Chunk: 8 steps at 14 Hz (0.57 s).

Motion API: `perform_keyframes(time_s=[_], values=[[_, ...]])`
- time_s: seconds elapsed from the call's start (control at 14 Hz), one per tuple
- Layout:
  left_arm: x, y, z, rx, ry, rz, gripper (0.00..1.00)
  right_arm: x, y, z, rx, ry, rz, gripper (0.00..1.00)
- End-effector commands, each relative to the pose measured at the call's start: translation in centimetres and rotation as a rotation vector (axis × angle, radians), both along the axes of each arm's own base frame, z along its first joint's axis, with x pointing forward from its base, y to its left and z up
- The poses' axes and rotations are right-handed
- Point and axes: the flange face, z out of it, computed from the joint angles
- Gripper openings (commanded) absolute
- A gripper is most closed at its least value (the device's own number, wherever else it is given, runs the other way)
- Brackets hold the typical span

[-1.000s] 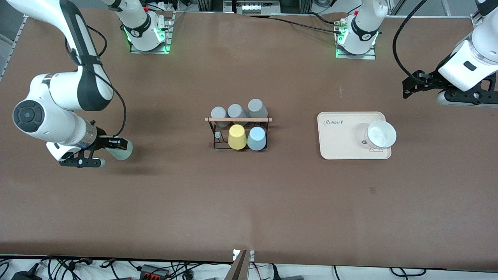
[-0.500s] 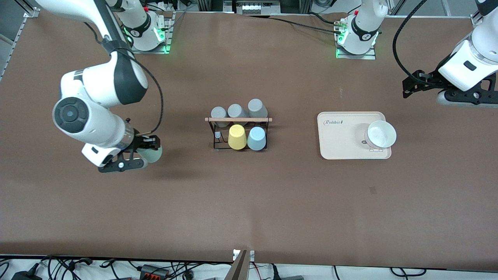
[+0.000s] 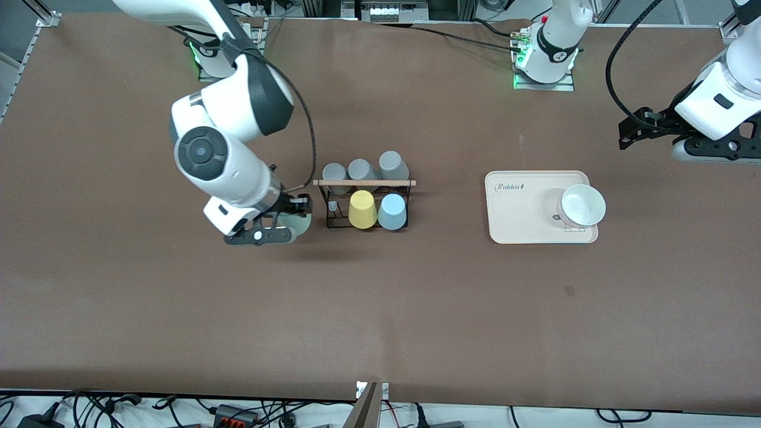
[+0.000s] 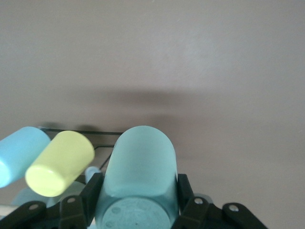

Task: Hang scattered cups on rack with three cups
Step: 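Carry the mint cup with the right gripper to the rack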

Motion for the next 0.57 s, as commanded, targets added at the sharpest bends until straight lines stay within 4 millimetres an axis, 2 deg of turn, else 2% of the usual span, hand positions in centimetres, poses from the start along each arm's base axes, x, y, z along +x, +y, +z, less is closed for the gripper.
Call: perform_keyframes(time_s=[0.0, 0.36, 0.5], values=[[-0.5, 0.3, 0.8, -0.028, 0.003, -0.012, 1.00, -0.3, 2.2, -0.5, 0.002, 0.008, -0.063, 0.26], [-0.6, 0.7, 0.8, -0.028, 0.010, -0.006, 1.00, -2.1, 5.9, -2.1, -0.009, 0.015, -0.103, 0.26], [-0.6, 0.8, 0.7, -0.027, 0.013, -0.004, 1.00, -2.1, 6.1, -2.6, -0.012, 0.019, -0.110, 0.26]])
